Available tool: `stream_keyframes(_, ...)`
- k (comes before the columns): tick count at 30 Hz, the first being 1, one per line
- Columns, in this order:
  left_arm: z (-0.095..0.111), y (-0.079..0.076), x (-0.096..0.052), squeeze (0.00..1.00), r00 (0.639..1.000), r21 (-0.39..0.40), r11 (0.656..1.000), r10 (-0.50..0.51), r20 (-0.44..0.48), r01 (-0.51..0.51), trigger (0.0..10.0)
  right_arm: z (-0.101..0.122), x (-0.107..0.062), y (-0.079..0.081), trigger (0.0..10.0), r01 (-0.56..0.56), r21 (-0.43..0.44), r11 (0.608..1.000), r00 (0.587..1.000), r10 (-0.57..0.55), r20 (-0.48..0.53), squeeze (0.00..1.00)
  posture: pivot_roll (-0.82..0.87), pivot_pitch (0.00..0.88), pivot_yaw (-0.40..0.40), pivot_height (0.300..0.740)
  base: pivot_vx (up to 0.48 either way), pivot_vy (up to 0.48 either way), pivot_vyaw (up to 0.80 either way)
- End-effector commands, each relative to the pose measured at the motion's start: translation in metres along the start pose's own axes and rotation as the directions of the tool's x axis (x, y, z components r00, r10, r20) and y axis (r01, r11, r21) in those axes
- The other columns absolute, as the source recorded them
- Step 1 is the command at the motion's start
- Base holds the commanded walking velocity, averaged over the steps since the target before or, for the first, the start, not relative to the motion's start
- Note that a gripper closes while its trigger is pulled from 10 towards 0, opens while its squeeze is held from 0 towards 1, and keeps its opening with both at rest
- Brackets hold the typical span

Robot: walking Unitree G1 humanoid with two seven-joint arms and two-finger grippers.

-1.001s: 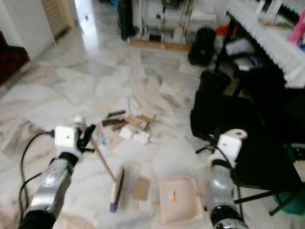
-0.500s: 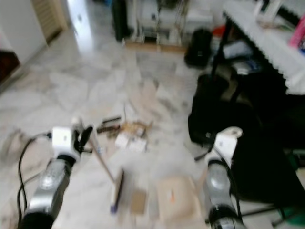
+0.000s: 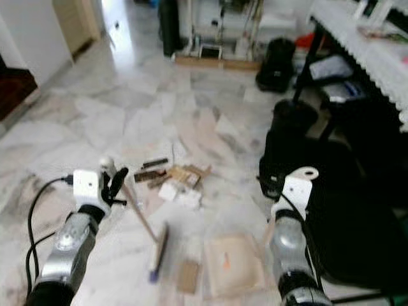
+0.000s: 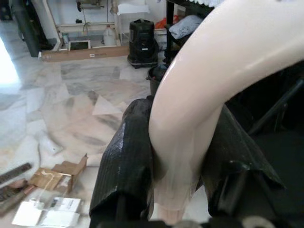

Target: Sweep floor

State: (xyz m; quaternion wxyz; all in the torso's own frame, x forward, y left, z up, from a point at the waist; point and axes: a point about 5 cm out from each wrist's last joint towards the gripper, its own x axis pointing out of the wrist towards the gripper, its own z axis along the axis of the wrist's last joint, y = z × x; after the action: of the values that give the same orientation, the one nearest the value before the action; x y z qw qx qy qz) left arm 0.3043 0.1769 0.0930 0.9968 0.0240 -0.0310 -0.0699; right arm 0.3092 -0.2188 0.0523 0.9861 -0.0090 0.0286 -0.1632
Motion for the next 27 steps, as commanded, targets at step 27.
stream_keyframes(27, 0.0158, -0.0090, 0.0029, 0.00, 0.997, 0.011, 0.999, -0.038, 0.063, 0.038, 10.0, -0.0021, 0.0013, 0.0053, 10.0, 0.005, -0.042, 0.999, 1.000, -0.005, -0.012, 0.00, 0.03, 0.000, -0.002, 0.740, 0.000, 0.000, 0.00)
